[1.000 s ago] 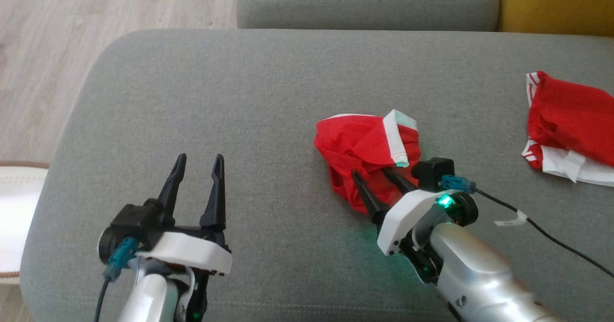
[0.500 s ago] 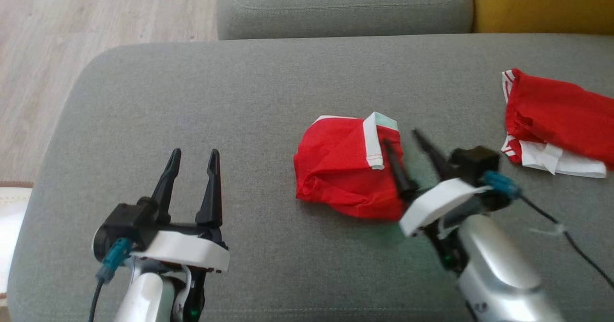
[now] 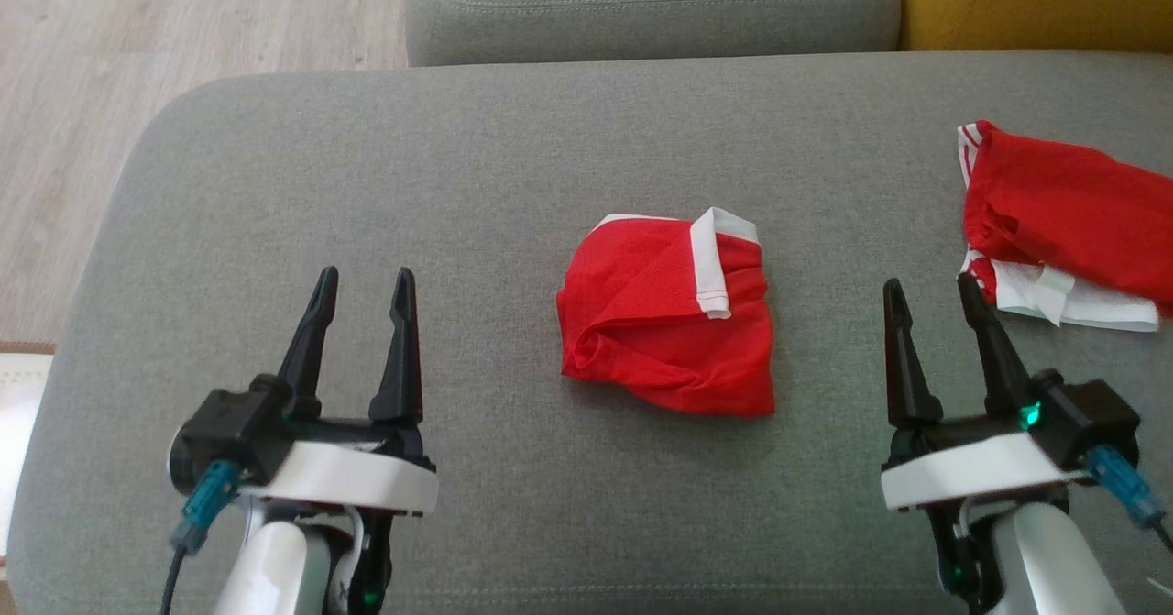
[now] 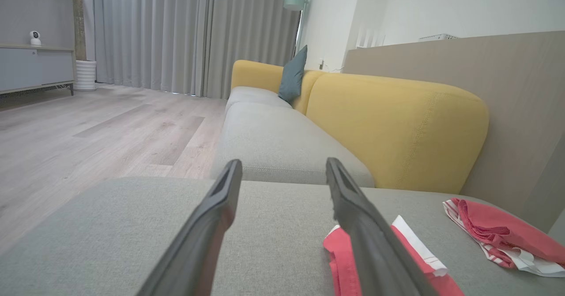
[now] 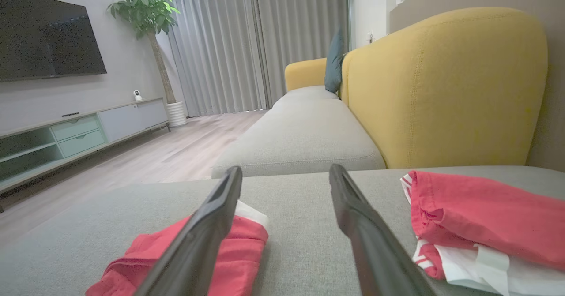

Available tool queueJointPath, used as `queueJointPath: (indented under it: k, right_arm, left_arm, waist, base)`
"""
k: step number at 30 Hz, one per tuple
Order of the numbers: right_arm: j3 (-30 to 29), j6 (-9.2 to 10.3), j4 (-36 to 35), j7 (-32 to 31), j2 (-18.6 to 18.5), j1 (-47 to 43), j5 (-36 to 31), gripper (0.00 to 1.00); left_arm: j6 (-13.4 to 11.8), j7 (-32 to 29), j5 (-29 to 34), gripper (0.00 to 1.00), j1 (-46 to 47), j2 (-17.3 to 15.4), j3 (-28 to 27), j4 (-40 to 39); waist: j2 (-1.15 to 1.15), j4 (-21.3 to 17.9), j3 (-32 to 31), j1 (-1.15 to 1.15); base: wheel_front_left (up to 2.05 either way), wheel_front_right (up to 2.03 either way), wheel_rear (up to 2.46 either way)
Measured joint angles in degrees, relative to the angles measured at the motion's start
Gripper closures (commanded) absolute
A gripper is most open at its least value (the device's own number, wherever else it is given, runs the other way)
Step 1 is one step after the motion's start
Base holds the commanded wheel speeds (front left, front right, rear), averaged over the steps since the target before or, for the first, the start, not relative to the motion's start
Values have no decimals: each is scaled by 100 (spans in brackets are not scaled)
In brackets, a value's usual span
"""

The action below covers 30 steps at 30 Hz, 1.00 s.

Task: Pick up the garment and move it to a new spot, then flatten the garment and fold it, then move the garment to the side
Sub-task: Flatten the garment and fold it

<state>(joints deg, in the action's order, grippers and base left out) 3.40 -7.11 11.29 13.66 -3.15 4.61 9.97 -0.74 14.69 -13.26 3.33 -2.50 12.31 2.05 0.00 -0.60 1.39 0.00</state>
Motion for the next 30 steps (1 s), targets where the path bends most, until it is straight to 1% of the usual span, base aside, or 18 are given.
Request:
queueJointPath:
  k: [7, 8, 9, 12, 16, 24, 30]
  right_arm:
    - [-24, 0, -126, 4, 22, -143, 1, 0]
    - [-51, 0, -116, 4, 25, -138, 2, 16]
    - [-78, 0, -78, 3, 25, -125, 2, 100]
    - [-130, 0, 85, 1, 25, -69, -1, 100]
    - [-123, 0, 530, -62, 25, 207, -199, 100]
    - [271, 0, 1701, -287, 24, 1085, -470, 100]
    - [374, 0, 2640, -359, 16, 1491, -693, 100]
  left_arm:
    - [-9, 0, 0, 0, -80, -1, 51, -11]
    - [-7, 0, 0, 0, -76, -1, 65, -11]
    - [-3, 0, 0, 0, -71, -1, 80, -11]
    - [1, 0, 0, 0, -59, -1, 116, -9]
    - [32, 0, 0, 0, 17, -1, 172, 15]
    - [79, 0, -1, 0, 205, -1, 229, 118]
    - [80, 0, -71, 0, 339, -1, 337, 177]
  waist:
    - [0, 56, 57, 0]
    - [0, 74, 79, 0]
    - [0, 95, 106, 0]
    - [0, 144, 171, 0]
    - [0, 284, 324, 0]
    - [0, 653, 628, 0]
    - [0, 925, 786, 0]
  base:
    - [0, 0, 0]
    - [0, 0, 0]
    - [0, 0, 0]
    - [0, 0, 0]
    - [0, 0, 0]
    - [0, 0, 0]
    - [0, 0, 0]
